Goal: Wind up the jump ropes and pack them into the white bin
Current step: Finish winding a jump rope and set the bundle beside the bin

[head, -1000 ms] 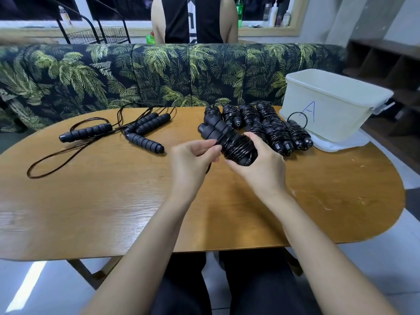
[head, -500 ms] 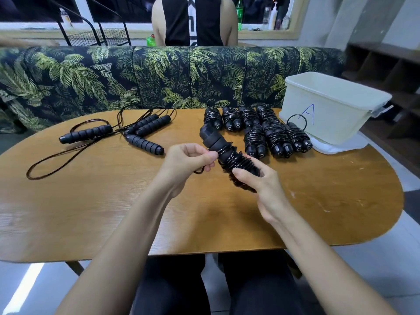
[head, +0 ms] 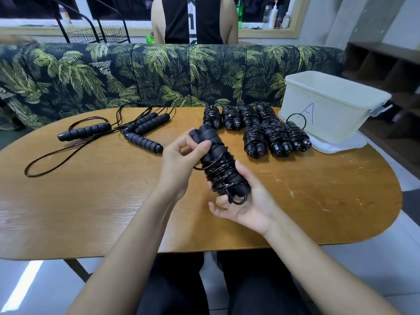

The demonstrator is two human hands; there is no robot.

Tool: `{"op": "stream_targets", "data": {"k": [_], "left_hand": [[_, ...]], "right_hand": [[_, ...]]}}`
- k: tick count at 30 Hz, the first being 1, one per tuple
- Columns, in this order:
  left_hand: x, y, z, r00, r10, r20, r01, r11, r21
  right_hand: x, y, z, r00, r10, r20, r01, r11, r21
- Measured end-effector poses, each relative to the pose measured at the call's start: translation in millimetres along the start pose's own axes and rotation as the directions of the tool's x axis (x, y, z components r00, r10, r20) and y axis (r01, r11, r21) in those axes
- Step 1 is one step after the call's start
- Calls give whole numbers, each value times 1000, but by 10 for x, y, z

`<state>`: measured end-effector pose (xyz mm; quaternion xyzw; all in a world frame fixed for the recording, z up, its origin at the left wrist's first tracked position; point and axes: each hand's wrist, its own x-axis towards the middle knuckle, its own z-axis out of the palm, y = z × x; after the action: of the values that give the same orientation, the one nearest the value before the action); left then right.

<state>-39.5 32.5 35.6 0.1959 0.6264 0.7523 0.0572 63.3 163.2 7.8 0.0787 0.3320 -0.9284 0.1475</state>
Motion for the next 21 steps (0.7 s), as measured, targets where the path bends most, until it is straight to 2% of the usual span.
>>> {"op": "stream_targets", "data": {"k": [2,3,4,5,6,7,9,11,12,13,16,18,21], "left_hand": [[-3,13,29,999,-42,-1,42,998,-45],[-4,14,52,997,-66,-38,64,997,-49],[-5,4,73,991,-96,-89,92,994,-56],[-6,-17,83,982,-126,-138,118,991,-62],[-8,-46,93,974,-141,-179,133,989,-58],[-6,-80,96,966,-146,-211,140,989,-44],[-12,-139,138,960,-143,-240,139,990,-34],[-27,-177,230,953,-176,-246,167,984,-57],[-33,-177,274,949,-200,-244,189,980,-68],[-37,-172,304,948,-218,-231,204,976,-79],[-47,-103,262,972,-219,-81,215,975,-48],[-44,-62,134,981,-190,27,186,976,114],[-4,-48,-44,988,-125,94,92,951,294]], "right_hand": [[-26,-39,23,999,47,-6,-47,995,-84],[-37,-84,39,997,30,-69,-44,976,-212],[-52,-149,62,988,-32,-150,-30,918,-396],[-69,-225,85,961,-154,-230,-16,799,-601],[-93,-299,121,912,-305,-276,-24,630,-776],[-119,-353,159,856,-445,-263,-41,448,-893],[-138,-363,257,813,-566,-137,-119,69,-991],[-89,-229,312,826,-563,2,-263,-390,-882],[-46,-151,302,825,-560,75,-294,-539,-789],[-10,-110,276,811,-571,127,-310,-604,-734],[12,-164,169,757,-636,145,-327,-563,-759],[-20,-196,105,753,-637,165,-339,-590,-732],[-54,-190,20,737,-631,243,-325,-645,-692]]}}
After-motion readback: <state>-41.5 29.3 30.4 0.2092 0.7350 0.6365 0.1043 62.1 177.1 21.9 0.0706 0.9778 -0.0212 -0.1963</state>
